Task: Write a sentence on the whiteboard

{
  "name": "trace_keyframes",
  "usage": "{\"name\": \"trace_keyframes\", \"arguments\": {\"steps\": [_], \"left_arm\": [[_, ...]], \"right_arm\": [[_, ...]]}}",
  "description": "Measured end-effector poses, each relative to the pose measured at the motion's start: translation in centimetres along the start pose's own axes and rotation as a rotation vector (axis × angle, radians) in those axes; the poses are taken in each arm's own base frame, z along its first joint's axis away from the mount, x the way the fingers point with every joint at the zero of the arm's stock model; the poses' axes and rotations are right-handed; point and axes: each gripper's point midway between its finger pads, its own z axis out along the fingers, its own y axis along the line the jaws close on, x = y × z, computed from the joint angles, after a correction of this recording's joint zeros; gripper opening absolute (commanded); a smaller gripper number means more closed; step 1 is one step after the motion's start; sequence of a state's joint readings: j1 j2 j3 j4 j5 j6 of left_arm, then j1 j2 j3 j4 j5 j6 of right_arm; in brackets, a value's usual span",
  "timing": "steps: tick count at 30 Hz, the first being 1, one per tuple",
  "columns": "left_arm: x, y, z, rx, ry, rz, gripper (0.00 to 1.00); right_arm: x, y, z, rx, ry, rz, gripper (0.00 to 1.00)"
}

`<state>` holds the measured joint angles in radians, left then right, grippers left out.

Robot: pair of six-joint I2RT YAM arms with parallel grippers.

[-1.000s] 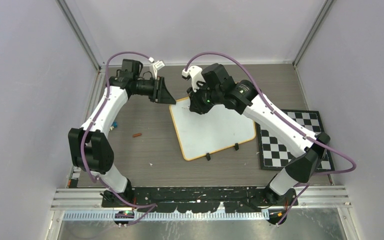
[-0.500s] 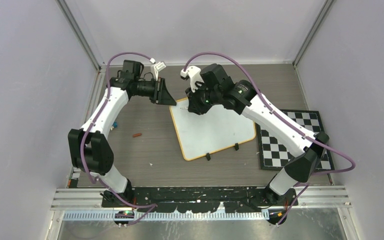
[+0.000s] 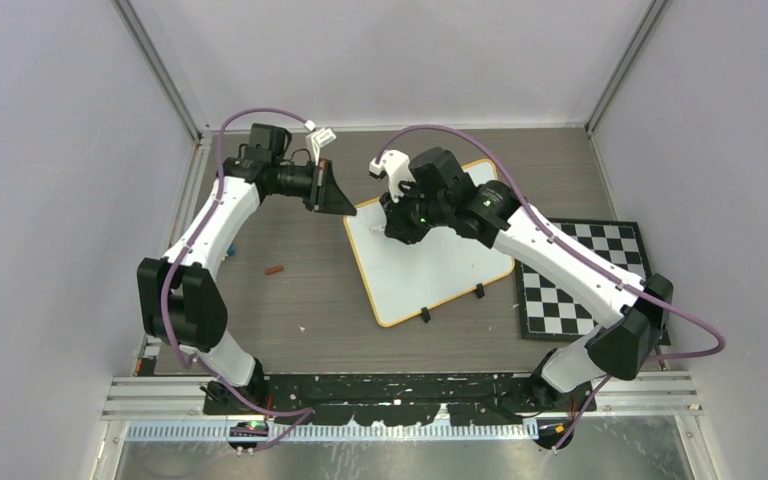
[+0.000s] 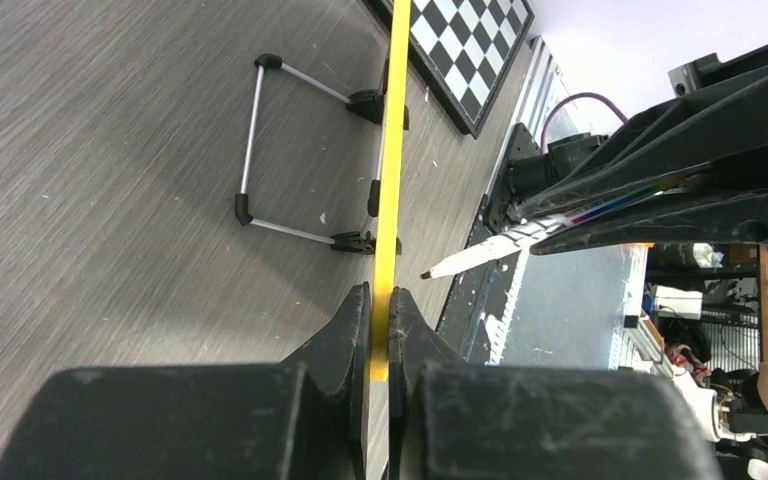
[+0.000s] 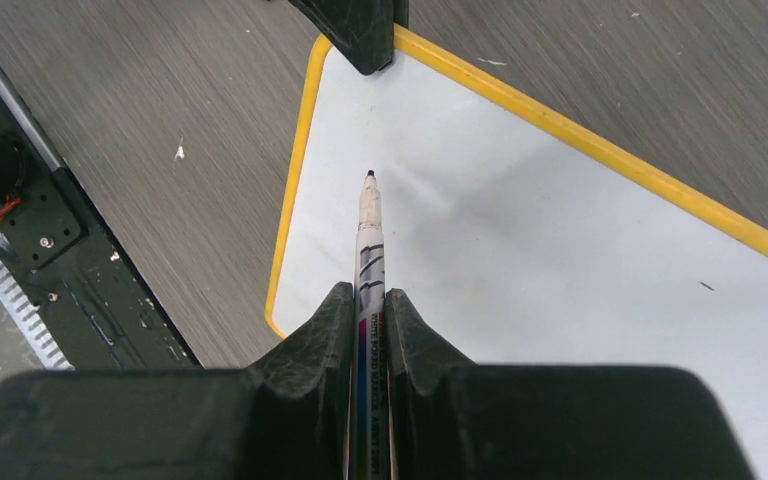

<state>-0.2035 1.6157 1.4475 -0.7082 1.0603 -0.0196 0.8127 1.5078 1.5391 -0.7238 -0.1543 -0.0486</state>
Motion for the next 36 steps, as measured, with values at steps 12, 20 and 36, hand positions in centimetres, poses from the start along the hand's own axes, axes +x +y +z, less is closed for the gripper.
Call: {"name": "trace_keyframes", "arguments": {"steps": [12,20,36], "left_arm": [[0.3,0.1,0.2,0.009,-0.001,-0.028,0.00],[0.4,0.0,0.2,0.008,-0.005,-0.042,0.00],[0.5,-0.1,0.0,-0.004,-0.018,-0.021,0.00]], "right_arm": [[-1.8,-0.5,-1.8,0.039,-0.116,-0.048,0.00],[-2.3,-0.8,-1.3,0.055,-0.117,-0.041,0.00],[-2.2,-0.3,0.0,0.056,-0.091,-0.047,0.00]]}}
